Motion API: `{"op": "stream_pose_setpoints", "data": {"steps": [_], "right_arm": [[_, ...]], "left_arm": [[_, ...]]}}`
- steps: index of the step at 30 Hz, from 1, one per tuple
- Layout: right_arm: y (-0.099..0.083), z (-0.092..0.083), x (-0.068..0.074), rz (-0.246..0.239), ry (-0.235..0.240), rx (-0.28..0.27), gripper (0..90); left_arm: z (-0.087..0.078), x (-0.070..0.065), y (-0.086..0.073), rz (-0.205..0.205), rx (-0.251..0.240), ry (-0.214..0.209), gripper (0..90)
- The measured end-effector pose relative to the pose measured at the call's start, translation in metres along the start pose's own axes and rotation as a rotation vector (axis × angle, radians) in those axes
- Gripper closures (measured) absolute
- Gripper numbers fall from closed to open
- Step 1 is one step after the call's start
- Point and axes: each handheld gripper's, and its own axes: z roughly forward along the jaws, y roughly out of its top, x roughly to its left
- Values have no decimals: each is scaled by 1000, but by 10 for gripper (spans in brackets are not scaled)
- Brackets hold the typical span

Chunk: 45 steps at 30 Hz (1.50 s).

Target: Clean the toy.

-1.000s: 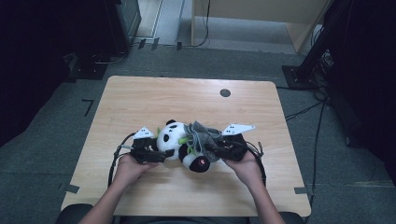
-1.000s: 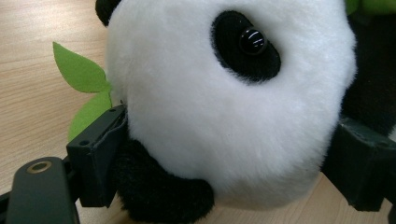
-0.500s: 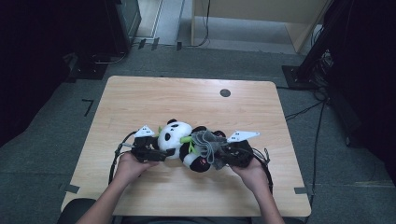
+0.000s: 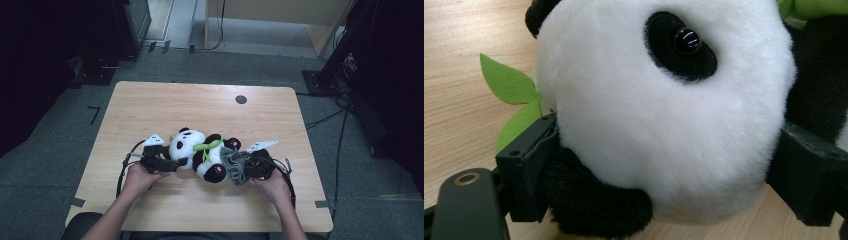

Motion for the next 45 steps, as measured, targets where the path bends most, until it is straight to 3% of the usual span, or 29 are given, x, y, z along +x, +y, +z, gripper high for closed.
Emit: {"op": "stream_pose_setpoints", "data": {"steps": [3,8,12,15,17,21,28,33,37,42,45], "right_arm": [[1,-1,-5,21,-4,-1,755],[1,-10,-24,86,-83,-29,754],[3,-30,-42,165,-130,-141,756],[7,-51,-43,197,-129,-254,755],[13,-65,-36,172,-134,-308,754],[32,-78,-16,97,-121,-362,752],[75,-71,19,-18,-67,-349,747],[110,-51,41,-105,-38,-306,744],[131,-34,54,-143,-14,-274,743],[160,-5,71,-180,18,-199,741],[169,20,86,-233,33,-110,737]], "left_arm": [[0,0,0,-4,-1,-3,122],[0,1,0,0,-1,-5,121],[1,1,-1,9,-1,-5,121],[0,2,-2,16,-4,-7,122],[0,2,-4,22,-16,-10,126],[-1,2,-8,21,-43,-12,133],[-1,2,-7,19,-55,-10,149],[-2,0,-5,9,-71,0,200],[-4,-3,0,25,-76,10,240],[-3,-4,2,23,-85,14,254],[-3,-4,3,18,-86,14,256]]}}
